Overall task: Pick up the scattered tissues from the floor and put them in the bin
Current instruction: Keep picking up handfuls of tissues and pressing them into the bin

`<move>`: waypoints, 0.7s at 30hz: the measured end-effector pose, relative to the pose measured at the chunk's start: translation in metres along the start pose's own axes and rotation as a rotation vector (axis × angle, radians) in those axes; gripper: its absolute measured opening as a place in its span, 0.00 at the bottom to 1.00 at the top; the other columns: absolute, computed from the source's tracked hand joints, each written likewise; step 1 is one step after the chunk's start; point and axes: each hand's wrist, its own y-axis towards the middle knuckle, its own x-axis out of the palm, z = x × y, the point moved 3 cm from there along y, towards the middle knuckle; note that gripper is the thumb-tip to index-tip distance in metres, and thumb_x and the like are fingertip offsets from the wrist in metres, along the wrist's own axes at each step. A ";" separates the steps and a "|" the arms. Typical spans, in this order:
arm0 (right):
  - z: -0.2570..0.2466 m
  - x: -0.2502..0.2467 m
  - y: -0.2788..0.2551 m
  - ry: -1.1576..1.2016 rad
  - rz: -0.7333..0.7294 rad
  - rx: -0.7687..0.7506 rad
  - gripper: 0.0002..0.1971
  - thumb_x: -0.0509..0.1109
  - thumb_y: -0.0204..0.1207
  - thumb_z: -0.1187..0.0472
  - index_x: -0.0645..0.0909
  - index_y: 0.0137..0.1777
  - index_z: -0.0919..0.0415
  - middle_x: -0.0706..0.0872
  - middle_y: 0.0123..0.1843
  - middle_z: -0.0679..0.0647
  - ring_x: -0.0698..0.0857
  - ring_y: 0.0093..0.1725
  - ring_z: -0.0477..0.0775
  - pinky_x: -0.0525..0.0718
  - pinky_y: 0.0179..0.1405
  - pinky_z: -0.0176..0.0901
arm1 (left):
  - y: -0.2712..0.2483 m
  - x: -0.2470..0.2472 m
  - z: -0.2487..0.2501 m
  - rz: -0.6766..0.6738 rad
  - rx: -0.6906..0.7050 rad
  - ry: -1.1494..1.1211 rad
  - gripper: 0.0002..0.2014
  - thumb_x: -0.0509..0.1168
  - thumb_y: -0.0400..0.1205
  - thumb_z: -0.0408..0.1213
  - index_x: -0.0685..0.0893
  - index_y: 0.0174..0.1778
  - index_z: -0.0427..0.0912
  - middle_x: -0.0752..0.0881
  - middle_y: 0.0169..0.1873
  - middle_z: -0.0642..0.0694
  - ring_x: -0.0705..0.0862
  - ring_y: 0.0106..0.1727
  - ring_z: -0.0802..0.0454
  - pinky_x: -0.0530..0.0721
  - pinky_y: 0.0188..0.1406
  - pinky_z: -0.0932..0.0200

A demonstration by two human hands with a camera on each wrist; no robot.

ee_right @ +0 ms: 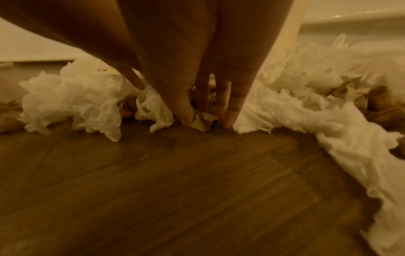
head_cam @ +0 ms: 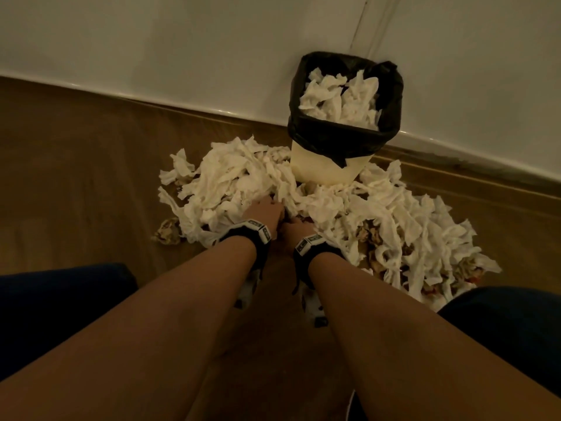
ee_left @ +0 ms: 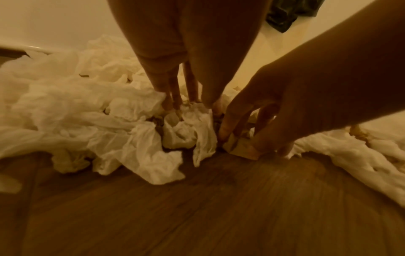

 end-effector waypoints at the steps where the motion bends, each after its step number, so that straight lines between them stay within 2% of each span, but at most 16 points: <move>1: -0.001 0.003 0.001 0.021 0.008 0.003 0.22 0.57 0.84 0.52 0.69 0.76 0.56 0.65 0.80 0.58 0.65 0.77 0.63 0.66 0.76 0.58 | -0.001 0.003 -0.001 -0.001 -0.001 0.021 0.11 0.62 0.82 0.38 0.77 0.60 0.45 0.71 0.66 0.40 0.73 0.64 0.39 0.74 0.67 0.46; 4: -0.002 0.012 0.003 0.075 0.035 0.053 0.21 0.56 0.84 0.57 0.69 0.76 0.59 0.66 0.76 0.63 0.70 0.73 0.65 0.72 0.70 0.54 | -0.003 0.014 -0.002 -0.042 -0.007 0.058 0.15 0.60 0.83 0.40 0.78 0.65 0.42 0.71 0.69 0.40 0.73 0.68 0.38 0.75 0.68 0.46; 7: -0.004 0.016 0.002 0.109 0.028 0.069 0.21 0.57 0.84 0.56 0.70 0.75 0.61 0.65 0.76 0.65 0.67 0.74 0.66 0.71 0.70 0.54 | -0.007 0.022 -0.002 -0.068 -0.026 0.063 0.15 0.59 0.83 0.41 0.78 0.64 0.40 0.74 0.67 0.38 0.75 0.67 0.39 0.76 0.67 0.45; 9: -0.002 0.017 0.001 0.114 0.020 0.078 0.20 0.57 0.84 0.57 0.71 0.73 0.62 0.67 0.76 0.65 0.67 0.75 0.65 0.69 0.71 0.54 | -0.011 0.024 -0.004 -0.038 -0.064 0.052 0.14 0.60 0.83 0.45 0.79 0.62 0.44 0.75 0.65 0.41 0.75 0.67 0.41 0.72 0.69 0.47; 12: 0.004 0.018 -0.001 0.151 0.022 0.122 0.15 0.59 0.84 0.59 0.77 0.66 0.65 0.76 0.70 0.65 0.76 0.68 0.64 0.74 0.64 0.50 | -0.014 0.025 -0.007 0.036 -0.103 -0.008 0.13 0.60 0.81 0.47 0.78 0.58 0.46 0.78 0.62 0.44 0.76 0.65 0.45 0.64 0.70 0.48; 13: 0.006 0.017 -0.002 0.157 0.027 0.133 0.16 0.59 0.84 0.57 0.77 0.65 0.65 0.75 0.70 0.65 0.76 0.67 0.64 0.75 0.63 0.50 | -0.016 0.024 -0.007 0.070 -0.122 -0.057 0.14 0.59 0.81 0.48 0.76 0.59 0.45 0.79 0.61 0.45 0.77 0.64 0.46 0.63 0.70 0.48; 15: 0.009 0.011 -0.006 0.168 0.062 0.156 0.19 0.57 0.85 0.55 0.73 0.71 0.64 0.72 0.74 0.63 0.73 0.71 0.64 0.72 0.68 0.51 | -0.020 0.021 -0.009 0.146 -0.172 -0.204 0.18 0.59 0.81 0.47 0.72 0.64 0.45 0.80 0.60 0.44 0.77 0.64 0.44 0.64 0.69 0.47; 17: 0.010 0.003 -0.008 0.205 0.130 0.143 0.20 0.55 0.85 0.54 0.72 0.73 0.64 0.73 0.74 0.63 0.72 0.72 0.63 0.70 0.72 0.50 | -0.025 0.016 -0.010 0.206 -0.196 -0.328 0.20 0.60 0.80 0.47 0.69 0.68 0.47 0.79 0.61 0.44 0.77 0.65 0.44 0.63 0.70 0.47; 21: 0.021 -0.014 -0.020 0.336 0.205 0.182 0.16 0.60 0.83 0.61 0.78 0.67 0.64 0.79 0.68 0.63 0.79 0.66 0.62 0.77 0.63 0.48 | -0.034 0.003 -0.011 0.223 -0.196 -0.357 0.23 0.62 0.81 0.48 0.70 0.72 0.48 0.76 0.66 0.42 0.75 0.67 0.41 0.67 0.69 0.48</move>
